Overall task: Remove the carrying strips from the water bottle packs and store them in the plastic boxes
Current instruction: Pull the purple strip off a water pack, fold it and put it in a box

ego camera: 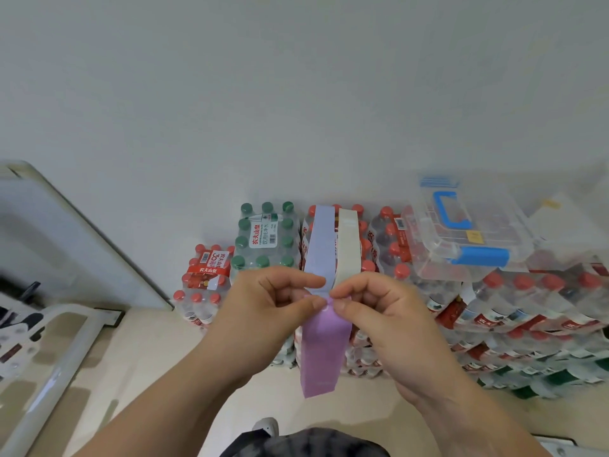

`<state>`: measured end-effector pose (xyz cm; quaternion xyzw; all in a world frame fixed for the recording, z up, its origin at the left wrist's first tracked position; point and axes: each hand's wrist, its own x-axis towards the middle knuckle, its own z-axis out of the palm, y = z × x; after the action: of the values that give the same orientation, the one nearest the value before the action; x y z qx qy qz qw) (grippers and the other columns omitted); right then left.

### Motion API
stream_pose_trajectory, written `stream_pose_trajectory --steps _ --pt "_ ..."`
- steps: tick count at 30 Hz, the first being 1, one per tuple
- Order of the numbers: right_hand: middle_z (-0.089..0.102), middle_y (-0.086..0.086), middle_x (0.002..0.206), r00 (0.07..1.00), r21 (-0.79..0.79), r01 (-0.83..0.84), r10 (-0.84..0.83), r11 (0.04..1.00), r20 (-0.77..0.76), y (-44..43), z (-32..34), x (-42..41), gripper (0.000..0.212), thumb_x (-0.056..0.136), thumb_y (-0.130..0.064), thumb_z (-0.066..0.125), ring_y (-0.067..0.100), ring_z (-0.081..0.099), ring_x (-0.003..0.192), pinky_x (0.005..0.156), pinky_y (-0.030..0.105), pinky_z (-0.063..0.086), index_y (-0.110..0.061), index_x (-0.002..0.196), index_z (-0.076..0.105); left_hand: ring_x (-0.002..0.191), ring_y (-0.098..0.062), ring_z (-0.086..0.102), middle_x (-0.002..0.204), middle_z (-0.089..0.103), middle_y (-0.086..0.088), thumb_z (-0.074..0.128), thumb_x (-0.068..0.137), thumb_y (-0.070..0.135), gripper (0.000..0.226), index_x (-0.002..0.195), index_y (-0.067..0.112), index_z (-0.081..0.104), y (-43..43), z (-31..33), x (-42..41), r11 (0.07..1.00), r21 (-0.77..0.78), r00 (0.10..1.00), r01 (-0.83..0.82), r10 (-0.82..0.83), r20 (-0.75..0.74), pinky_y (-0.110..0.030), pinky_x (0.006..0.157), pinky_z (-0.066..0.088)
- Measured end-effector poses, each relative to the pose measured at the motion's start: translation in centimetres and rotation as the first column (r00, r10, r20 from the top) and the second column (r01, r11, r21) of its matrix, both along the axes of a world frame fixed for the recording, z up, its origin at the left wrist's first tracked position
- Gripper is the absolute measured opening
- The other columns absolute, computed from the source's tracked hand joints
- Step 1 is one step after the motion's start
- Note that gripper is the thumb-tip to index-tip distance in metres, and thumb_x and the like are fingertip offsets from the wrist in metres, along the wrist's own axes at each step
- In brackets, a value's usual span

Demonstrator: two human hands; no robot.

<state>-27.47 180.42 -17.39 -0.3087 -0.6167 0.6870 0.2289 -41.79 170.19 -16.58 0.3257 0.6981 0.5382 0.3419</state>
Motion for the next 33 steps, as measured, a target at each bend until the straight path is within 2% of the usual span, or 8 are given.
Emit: stream_pose_trajectory --steps 3,10,15,18,20,23,25,33 --pt "0.073 0.013 0.078 1.000 -0.001 -0.017 0.017 1.000 0.026 -0.1 -0.3 0.3 0.029 0.089 -0.004 0.071 0.011 0.068 0.074 0.072 0.018 0.053 -0.029 0.102 0.075 0.083 -0.030 0.074 0.082 0.078 -0.007 0.074 0.086 0.011 0.010 0.092 0.018 0.078 0.0 -0.1 -0.1 0.996 -0.069 0.995 0.062 -0.067 -0.068 -0.050 0.080 0.059" --pt "0.079 0.005 0.082 0.998 0.029 0.047 -0.047 0.999 0.033 0.5 -0.3 1.0 0.016 0.086 -0.004 0.075 0.016 0.073 0.077 0.069 0.024 0.057 -0.020 0.086 0.079 0.076 -0.020 0.073 0.079 0.077 -0.001 0.069 0.089 0.010 0.014 0.084 0.019 0.078 0.5 0.2 0.7 0.997 -0.035 0.992 0.073 -0.076 -0.103 -0.036 0.070 0.061" --pt "0.075 0.016 0.077 0.995 0.045 0.095 -0.095 0.994 -0.013 0.4 -0.5 1.3 0.022 0.084 0.001 0.074 0.024 0.067 0.070 0.065 0.025 0.054 -0.020 0.080 0.080 0.077 -0.034 0.070 0.075 0.075 -0.009 0.071 0.086 0.002 0.017 0.080 0.017 0.079 0.9 0.3 1.4 0.997 0.035 0.995 0.073 -0.070 -0.066 -0.036 0.068 0.058" --pt "0.076 0.017 0.078 0.994 0.041 0.107 -0.106 0.993 -0.028 0.4 -0.7 1.5 0.022 0.083 0.004 0.074 0.036 0.070 0.078 0.069 0.030 0.057 -0.018 0.080 0.081 0.080 -0.041 0.067 0.075 0.073 -0.014 0.072 0.083 -0.001 0.020 0.078 0.016 0.079 1.1 0.2 1.6 0.997 0.053 0.997 0.060 -0.058 -0.042 -0.036 0.069 0.057" --pt "0.077 0.013 0.079 0.993 0.017 0.107 -0.106 0.994 -0.044 0.5 -0.7 1.8 0.021 0.083 0.004 0.075 0.034 0.072 0.081 0.072 0.031 0.059 -0.016 0.082 0.081 0.081 -0.041 0.067 0.075 0.073 -0.014 0.072 0.083 -0.002 0.019 0.078 0.014 0.079 1.1 0.3 1.7 0.997 0.061 0.998 0.050 -0.049 -0.028 -0.036 0.071 0.057" --pt "0.079 0.007 0.079 0.994 0.008 0.099 -0.098 0.995 -0.054 0.5 -0.6 2.1 0.022 0.083 0.005 0.074 0.023 0.074 0.078 0.074 0.030 0.060 -0.016 0.082 0.082 0.083 -0.041 0.068 0.077 0.074 -0.014 0.073 0.082 -0.002 0.017 0.078 0.014 0.079 1.2 0.5 1.9 0.997 0.062 0.998 0.053 -0.052 -0.022 -0.050 0.076 0.058" --pt "0.079 0.007 0.080 0.994 0.009 0.096 -0.096 0.995 -0.053 0.5 -0.6 2.3 0.023 0.083 0.004 0.075 0.027 0.074 0.081 0.077 0.032 0.059 -0.018 0.082 0.083 0.083 -0.041 0.068 0.077 0.074 -0.014 0.074 0.081 -0.003 0.018 0.077 0.014 0.079 1.2 0.5 2.1 0.997 0.061 0.999 0.045 -0.044 -0.020 -0.053 0.078 0.057" --pt "0.079 0.001 0.078 0.993 0.108 0.112 -0.107 0.988 -0.048 0.6 -0.6 2.5 0.022 0.081 -0.003 0.079 0.022 0.074 0.077 0.074 0.033 0.060 -0.025 0.080 0.083 0.079 -0.033 0.070 0.074 0.075 -0.009 0.073 0.081 -0.006 0.023 0.073 0.014 0.079 1.4 0.6 2.6 0.996 0.083 0.999 0.032 -0.029 -0.046 -0.034 0.071 0.058"
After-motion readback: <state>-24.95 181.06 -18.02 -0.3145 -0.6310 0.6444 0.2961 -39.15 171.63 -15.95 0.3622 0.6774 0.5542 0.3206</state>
